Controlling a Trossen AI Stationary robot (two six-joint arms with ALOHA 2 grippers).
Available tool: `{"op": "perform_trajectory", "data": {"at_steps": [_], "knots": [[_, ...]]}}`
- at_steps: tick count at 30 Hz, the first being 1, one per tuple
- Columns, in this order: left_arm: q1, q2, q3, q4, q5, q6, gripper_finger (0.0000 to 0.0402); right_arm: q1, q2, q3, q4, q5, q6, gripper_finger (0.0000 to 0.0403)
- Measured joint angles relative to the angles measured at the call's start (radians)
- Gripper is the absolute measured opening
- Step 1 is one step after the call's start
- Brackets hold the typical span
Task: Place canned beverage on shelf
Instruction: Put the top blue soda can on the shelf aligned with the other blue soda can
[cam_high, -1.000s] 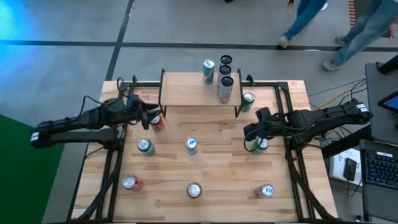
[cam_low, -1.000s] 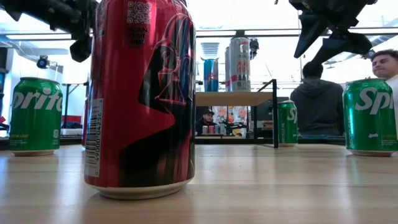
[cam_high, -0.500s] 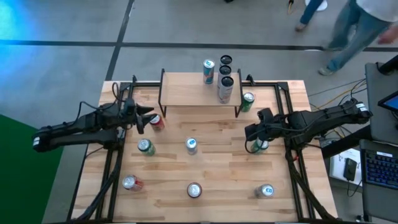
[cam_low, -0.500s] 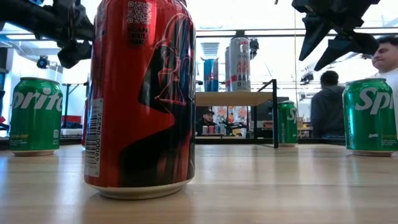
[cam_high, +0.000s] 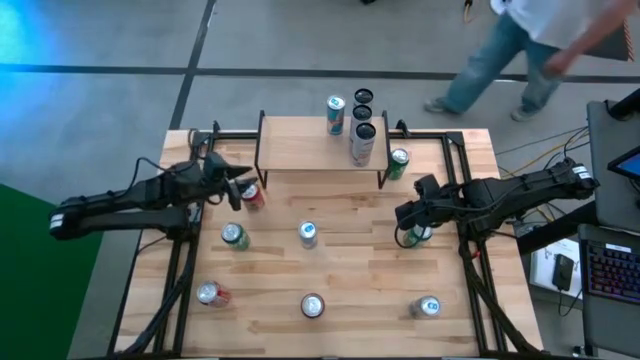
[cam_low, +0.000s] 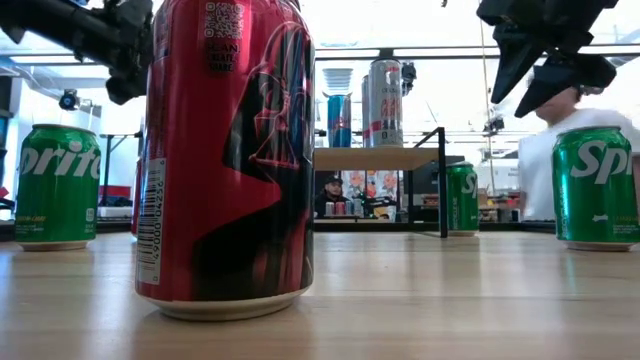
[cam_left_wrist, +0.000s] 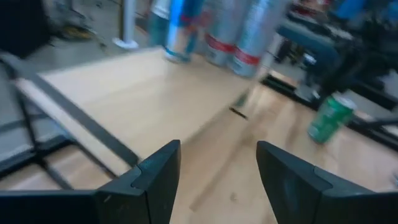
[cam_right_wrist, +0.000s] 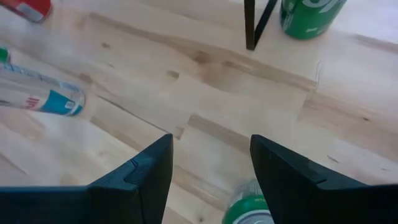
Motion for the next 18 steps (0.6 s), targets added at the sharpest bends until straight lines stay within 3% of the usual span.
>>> {"op": "perform_trajectory", "data": {"at_steps": [9, 14, 18], "knots": [[-0.005, 0.144, -0.031, 0.112, 0.081, -0.074, 0.0217, 0.000, 0.000, 0.000, 0.048, 0.000, -0.095, 0.0203], [-0.006, 0.195, -0.031, 0.276, 0.196, -0.011, 0.0263, 0.000, 0.000, 0.000, 0.160, -0.003, -0.199, 0.0203], [-0.006, 0.265, -0.031, 0.294, 0.325, 0.040, 0.0293, 0.000, 0.000, 0.000, 0.185, -0.008, -0.231, 0.0203]]}}
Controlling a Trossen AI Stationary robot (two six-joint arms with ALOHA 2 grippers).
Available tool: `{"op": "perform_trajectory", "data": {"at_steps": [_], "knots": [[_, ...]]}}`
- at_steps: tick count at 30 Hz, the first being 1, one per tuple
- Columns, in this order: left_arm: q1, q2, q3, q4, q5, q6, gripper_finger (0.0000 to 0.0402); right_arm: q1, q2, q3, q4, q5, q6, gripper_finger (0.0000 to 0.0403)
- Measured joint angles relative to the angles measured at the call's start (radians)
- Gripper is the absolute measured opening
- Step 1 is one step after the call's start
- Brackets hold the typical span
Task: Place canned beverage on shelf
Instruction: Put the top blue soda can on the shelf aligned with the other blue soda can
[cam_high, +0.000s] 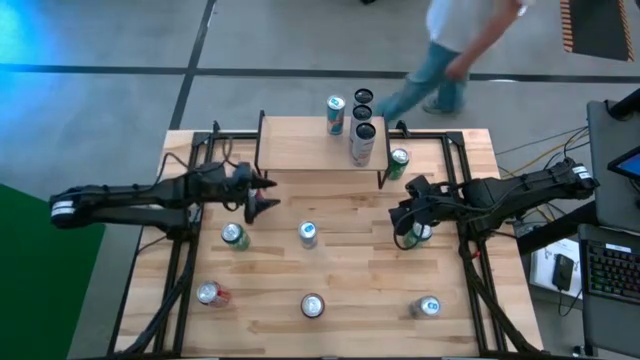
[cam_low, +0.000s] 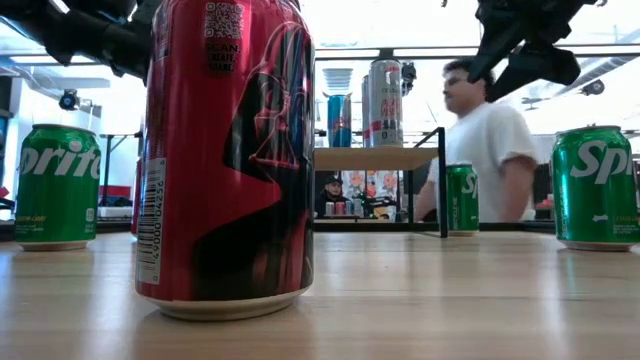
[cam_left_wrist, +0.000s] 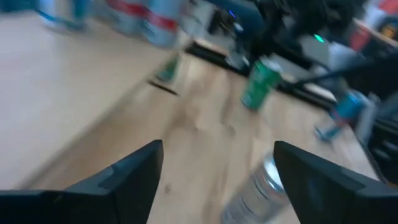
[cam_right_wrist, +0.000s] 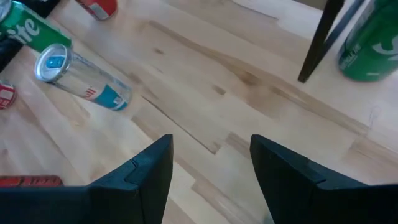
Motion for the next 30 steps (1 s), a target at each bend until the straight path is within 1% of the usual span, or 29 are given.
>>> {"op": "perform_trajectory", "data": {"at_steps": [3, 6, 11, 17, 23, 27, 30], "knots": [[-0.001, 0.058, 0.000, 0.003, 0.077, -0.032, 0.0298, 0.000, 0.000, 0.000, -0.021, 0.000, 0.007, 0.0203], [-0.008, 0.096, 0.000, 0.035, 0.104, -0.077, 0.0293, 0.000, 0.000, 0.000, -0.072, 0.007, 0.037, 0.0203], [-0.013, 0.080, 0.000, 0.098, 0.103, -0.095, 0.0273, 0.000, 0.000, 0.000, -0.117, 0.008, 0.045, 0.0203], [-0.013, 0.030, 0.013, 0.073, 0.099, -0.058, 0.0263, 0.000, 0.000, 0.000, -0.117, 0.009, 0.045, 0.0203], [-0.013, 0.079, 0.016, 0.060, 0.099, -0.058, 0.0263, 0.000, 0.000, -0.003, -0.123, 0.018, 0.045, 0.0203], [-0.013, 0.109, 0.053, 0.059, 0.099, -0.151, 0.0262, 0.000, 0.000, -0.003, -0.126, 0.018, 0.053, 0.0203], [-0.012, 0.106, 0.080, 0.055, 0.099, -0.140, 0.0262, 0.000, 0.000, -0.003, -0.132, 0.018, 0.061, 0.0203]]}}
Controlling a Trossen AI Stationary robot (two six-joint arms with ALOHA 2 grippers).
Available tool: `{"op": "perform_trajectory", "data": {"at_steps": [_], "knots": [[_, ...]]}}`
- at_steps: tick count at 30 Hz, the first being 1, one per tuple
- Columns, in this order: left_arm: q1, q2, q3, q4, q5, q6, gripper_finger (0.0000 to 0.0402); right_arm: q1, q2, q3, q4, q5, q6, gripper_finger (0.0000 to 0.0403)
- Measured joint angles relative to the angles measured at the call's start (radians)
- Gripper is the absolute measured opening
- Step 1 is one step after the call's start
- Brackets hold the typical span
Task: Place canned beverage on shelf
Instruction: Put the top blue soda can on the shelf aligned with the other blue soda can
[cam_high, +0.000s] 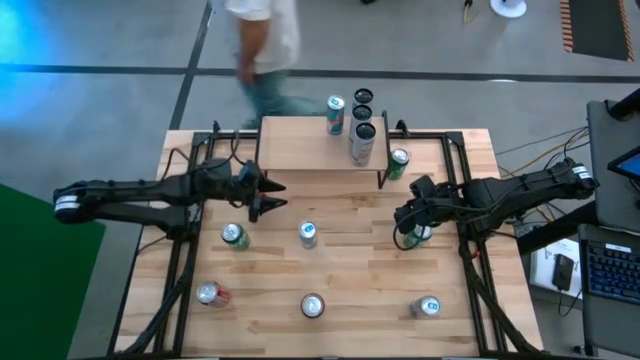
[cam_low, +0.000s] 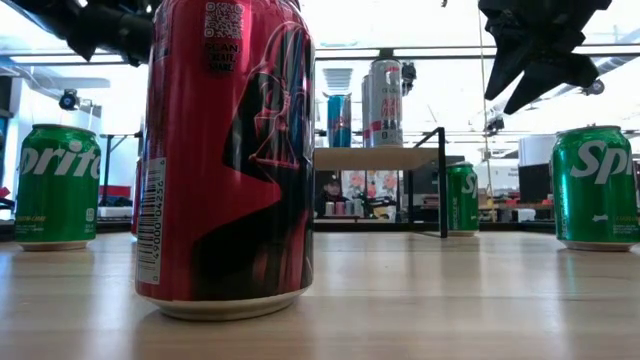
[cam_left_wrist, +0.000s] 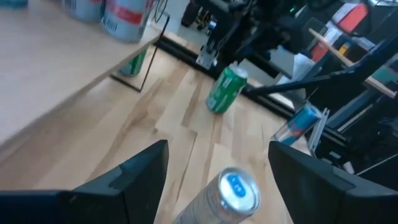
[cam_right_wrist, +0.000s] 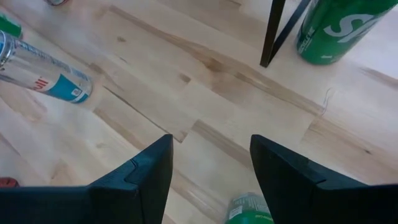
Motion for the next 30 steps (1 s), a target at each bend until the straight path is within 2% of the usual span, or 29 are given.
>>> {"op": "perform_trajectory", "data": {"at_steps": [8, 13, 17, 21, 25, 30], "knots": [[-0.018, -0.004, 0.009, -0.062, 0.020, 0.101, 0.0262, 0.000, 0.000, 0.000, -0.003, -0.002, 0.006, 0.0203], [-0.121, 0.060, -0.024, -0.050, 0.053, 0.151, 0.0253, 0.000, 0.000, 0.000, -0.007, -0.002, -0.016, 0.0203], [-0.230, 0.106, -0.026, -0.010, -0.026, 0.260, 0.0229, 0.000, 0.000, 0.000, -0.010, -0.002, -0.027, 0.0203], [-0.264, 0.156, -0.029, -0.012, -0.155, 0.254, 0.0220, 0.000, 0.000, -0.001, -0.024, -0.009, -0.035, 0.0203], [-0.258, 0.193, -0.030, 0.023, -0.159, 0.239, 0.0239, 0.000, 0.000, -0.001, -0.027, -0.017, -0.035, 0.0203], [-0.274, 0.261, -0.030, 0.137, -0.157, 0.278, 0.0294, 0.000, 0.000, -0.001, -0.027, -0.028, -0.035, 0.0203]]}}
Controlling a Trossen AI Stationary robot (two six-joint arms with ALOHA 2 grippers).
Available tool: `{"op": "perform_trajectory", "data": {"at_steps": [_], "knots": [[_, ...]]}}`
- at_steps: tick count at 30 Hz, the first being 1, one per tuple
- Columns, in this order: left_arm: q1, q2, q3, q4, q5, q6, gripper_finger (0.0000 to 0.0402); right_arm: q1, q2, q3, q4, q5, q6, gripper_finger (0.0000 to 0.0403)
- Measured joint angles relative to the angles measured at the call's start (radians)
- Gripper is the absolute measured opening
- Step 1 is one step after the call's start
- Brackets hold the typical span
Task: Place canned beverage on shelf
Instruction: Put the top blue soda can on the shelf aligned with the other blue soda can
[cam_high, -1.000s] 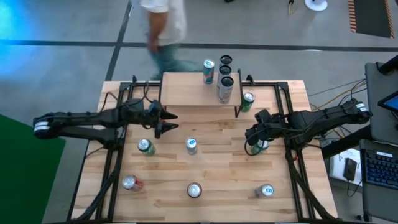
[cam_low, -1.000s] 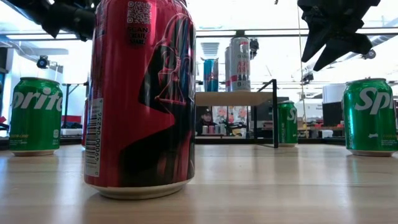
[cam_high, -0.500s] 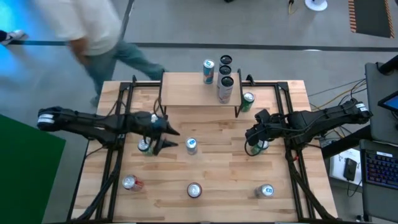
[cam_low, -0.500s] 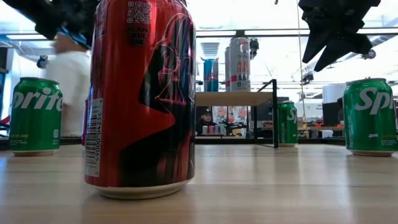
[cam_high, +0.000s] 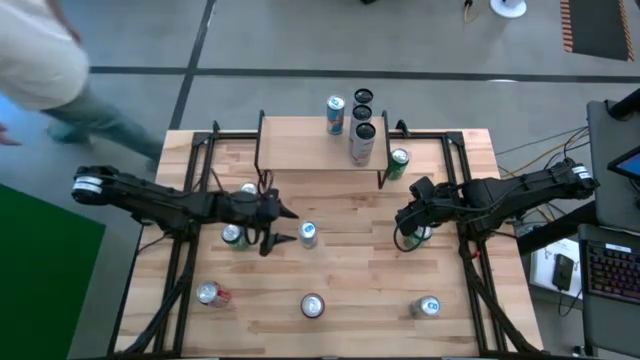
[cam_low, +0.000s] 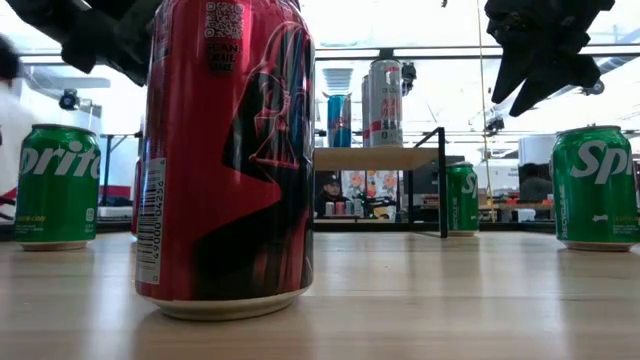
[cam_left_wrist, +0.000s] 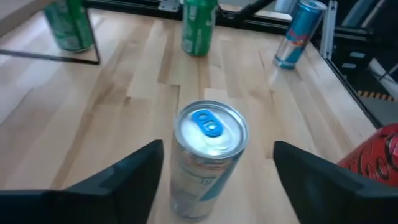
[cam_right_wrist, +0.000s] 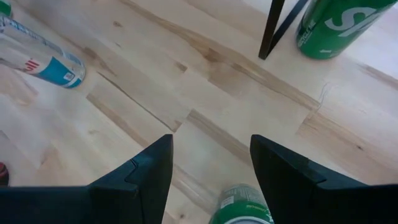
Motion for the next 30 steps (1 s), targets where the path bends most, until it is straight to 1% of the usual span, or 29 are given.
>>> {"op": "perform_trajectory", "data": {"at_steps": [3, 6, 8, 11, 15, 19, 22, 27, 28, 30], "knots": [[-0.006, 0.052, 0.001, 0.025, 0.003, 0.025, 0.0330, 0.000, 0.000, 0.000, 0.000, 0.000, -0.005, 0.0203], [-0.005, 0.100, 0.018, 0.029, 0.003, 0.040, 0.0355, 0.000, 0.000, 0.000, 0.000, 0.000, -0.005, 0.0203], [-0.003, 0.127, 0.033, 0.041, 0.003, 0.041, 0.0361, 0.000, 0.000, 0.000, 0.000, 0.000, -0.003, 0.0203], [0.000, 0.171, 0.047, 0.075, 0.022, 0.041, 0.0359, 0.000, 0.000, 0.000, 0.000, 0.000, -0.002, 0.0203], [0.000, 0.232, 0.050, 0.147, 0.034, 0.036, 0.0342, 0.000, 0.000, 0.000, 0.000, 0.000, -0.005, 0.0203], [0.000, 0.273, 0.049, 0.198, 0.033, 0.033, 0.0312, 0.000, 0.000, 0.000, 0.000, 0.000, -0.006, 0.0203], [0.003, 0.284, 0.053, 0.199, 0.027, 0.017, 0.0286, 0.000, 0.000, 0.000, 0.000, 0.000, -0.007, 0.0203], [0.018, 0.284, 0.071, 0.185, 0.026, 0.014, 0.0232, 0.000, 0.000, 0.000, 0.000, 0.000, -0.012, 0.0203], [0.025, 0.282, 0.079, 0.173, 0.027, 0.014, 0.0224, 0.000, 0.000, 0.000, 0.000, 0.000, -0.013, 0.0203], [0.043, 0.278, 0.104, 0.149, 0.027, 0.014, 0.0222, 0.000, 0.000, 0.000, 0.000, 0.000, -0.019, 0.0203]]}}
